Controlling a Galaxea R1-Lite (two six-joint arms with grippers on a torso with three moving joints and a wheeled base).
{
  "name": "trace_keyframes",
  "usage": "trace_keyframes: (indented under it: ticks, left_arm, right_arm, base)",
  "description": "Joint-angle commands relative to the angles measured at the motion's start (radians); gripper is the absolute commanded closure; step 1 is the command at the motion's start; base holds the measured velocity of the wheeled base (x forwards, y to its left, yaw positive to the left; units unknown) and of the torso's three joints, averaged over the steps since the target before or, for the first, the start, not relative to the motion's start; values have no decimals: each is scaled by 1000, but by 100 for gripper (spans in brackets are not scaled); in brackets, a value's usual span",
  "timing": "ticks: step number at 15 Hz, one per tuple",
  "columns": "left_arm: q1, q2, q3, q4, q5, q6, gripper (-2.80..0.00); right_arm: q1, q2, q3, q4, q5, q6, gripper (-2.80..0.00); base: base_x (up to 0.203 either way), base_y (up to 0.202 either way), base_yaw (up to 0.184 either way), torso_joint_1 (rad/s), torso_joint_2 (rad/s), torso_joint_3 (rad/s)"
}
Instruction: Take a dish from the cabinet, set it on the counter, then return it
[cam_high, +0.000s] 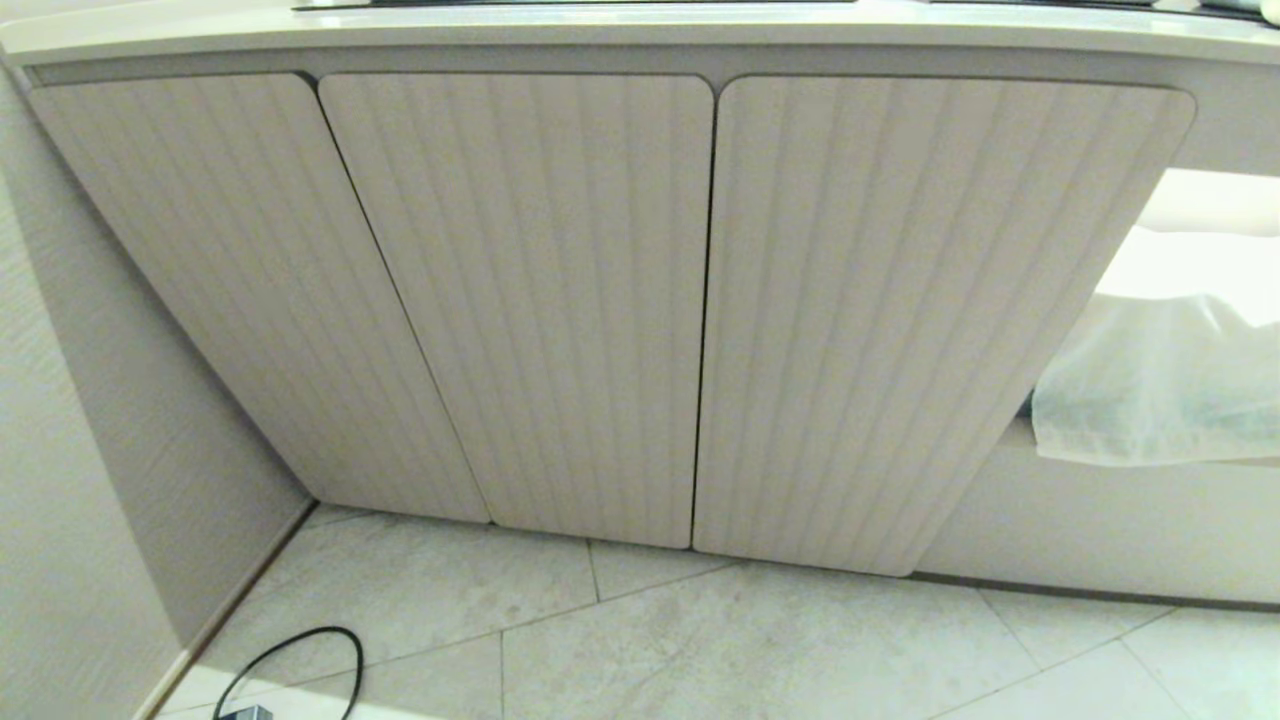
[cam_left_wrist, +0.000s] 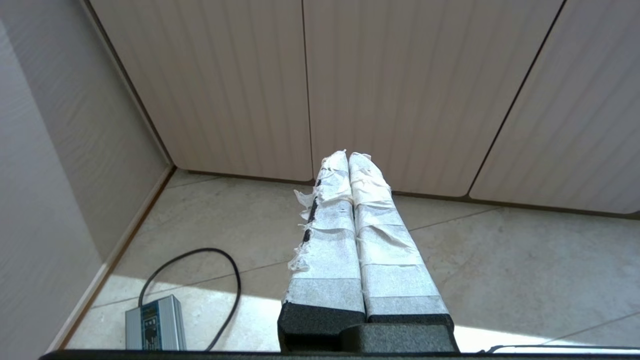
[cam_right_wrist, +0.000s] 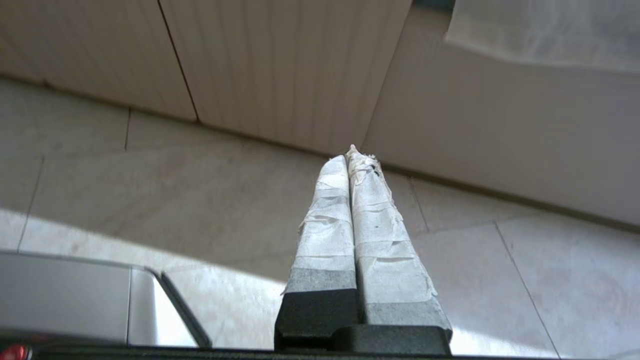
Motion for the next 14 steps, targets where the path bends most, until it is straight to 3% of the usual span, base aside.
trace_keyframes:
  ticks: [1,4,9,14]
  left_arm:
    - [0,0,-1,0,0,0,0]
    - [0,0,0,0,0,0,0]
    - [1,0,0,0,-1,0,0]
    - [0,0,-1,0,0,0,0]
  right_arm:
    - [-1,-74,0,-1,0,0,0]
    - [3,-153,0,-4,-1,-3,0]
    - [3,-153,0,-4,-8,60,0]
    - [3,-153,0,-4,-9,61,0]
  base:
    - [0,0,0,0,0,0]
    - [0,0,0,0,0,0]
    - [0,0,0,0,0,0]
    - [0,0,0,0,0,0]
